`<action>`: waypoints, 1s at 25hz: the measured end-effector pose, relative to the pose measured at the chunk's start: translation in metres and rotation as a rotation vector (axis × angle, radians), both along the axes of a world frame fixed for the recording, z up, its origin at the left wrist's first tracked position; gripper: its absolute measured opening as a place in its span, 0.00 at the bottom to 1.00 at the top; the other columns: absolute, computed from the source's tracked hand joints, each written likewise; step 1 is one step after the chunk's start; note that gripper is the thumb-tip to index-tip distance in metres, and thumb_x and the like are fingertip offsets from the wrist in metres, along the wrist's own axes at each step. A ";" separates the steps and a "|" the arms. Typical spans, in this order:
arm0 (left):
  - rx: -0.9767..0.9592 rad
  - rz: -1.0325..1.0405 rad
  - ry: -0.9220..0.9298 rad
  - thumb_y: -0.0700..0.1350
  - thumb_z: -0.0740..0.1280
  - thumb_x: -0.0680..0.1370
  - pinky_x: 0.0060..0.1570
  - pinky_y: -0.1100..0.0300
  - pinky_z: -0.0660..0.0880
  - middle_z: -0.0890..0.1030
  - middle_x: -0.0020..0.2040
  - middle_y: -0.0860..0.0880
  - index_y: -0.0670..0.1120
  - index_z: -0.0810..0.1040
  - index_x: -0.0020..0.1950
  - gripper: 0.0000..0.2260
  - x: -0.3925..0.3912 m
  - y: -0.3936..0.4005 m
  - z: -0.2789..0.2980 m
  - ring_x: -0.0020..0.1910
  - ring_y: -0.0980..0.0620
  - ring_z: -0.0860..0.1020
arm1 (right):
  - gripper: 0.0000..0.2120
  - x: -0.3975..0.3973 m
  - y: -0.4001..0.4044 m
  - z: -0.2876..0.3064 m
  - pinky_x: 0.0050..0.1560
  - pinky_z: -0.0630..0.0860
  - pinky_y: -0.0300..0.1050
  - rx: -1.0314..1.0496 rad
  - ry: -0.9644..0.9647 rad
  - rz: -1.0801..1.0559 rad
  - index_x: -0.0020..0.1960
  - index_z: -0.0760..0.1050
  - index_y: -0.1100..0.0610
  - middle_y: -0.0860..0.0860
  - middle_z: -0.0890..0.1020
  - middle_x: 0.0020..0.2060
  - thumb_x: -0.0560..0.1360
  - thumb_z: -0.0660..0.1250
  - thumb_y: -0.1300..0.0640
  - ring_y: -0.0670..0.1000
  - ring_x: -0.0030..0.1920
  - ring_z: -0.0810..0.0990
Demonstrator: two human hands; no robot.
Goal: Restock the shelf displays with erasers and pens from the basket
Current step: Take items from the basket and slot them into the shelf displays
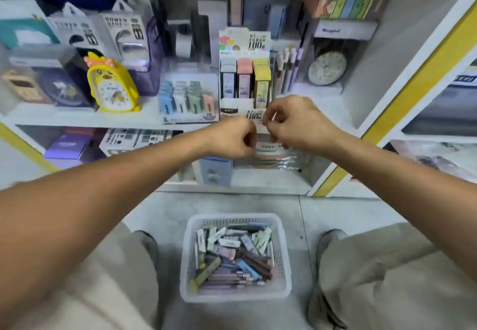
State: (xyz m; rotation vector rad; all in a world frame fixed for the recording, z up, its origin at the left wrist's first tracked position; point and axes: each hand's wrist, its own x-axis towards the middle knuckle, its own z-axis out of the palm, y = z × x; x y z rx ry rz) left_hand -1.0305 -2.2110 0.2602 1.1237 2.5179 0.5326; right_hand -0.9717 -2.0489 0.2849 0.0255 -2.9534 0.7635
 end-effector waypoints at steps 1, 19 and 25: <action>-0.144 -0.057 -0.103 0.41 0.69 0.73 0.38 0.55 0.79 0.84 0.39 0.46 0.43 0.79 0.45 0.02 0.008 -0.009 -0.017 0.36 0.49 0.82 | 0.08 0.011 -0.008 -0.022 0.29 0.73 0.31 0.077 -0.162 0.066 0.39 0.79 0.51 0.45 0.81 0.30 0.73 0.64 0.61 0.37 0.25 0.77; -0.695 -0.043 -0.276 0.40 0.68 0.75 0.50 0.49 0.78 0.79 0.59 0.43 0.42 0.76 0.62 0.15 0.135 -0.083 -0.326 0.57 0.43 0.79 | 0.33 0.138 -0.041 -0.367 0.58 0.77 0.54 0.259 -0.871 0.054 0.71 0.66 0.59 0.60 0.71 0.65 0.73 0.74 0.47 0.60 0.63 0.75; -0.535 -0.017 -0.143 0.35 0.67 0.75 0.61 0.48 0.73 0.71 0.65 0.39 0.40 0.66 0.70 0.24 0.157 -0.068 -0.349 0.64 0.40 0.71 | 0.30 0.146 -0.051 -0.383 0.60 0.77 0.52 0.274 -0.700 -0.009 0.69 0.64 0.60 0.58 0.72 0.65 0.73 0.73 0.56 0.58 0.65 0.72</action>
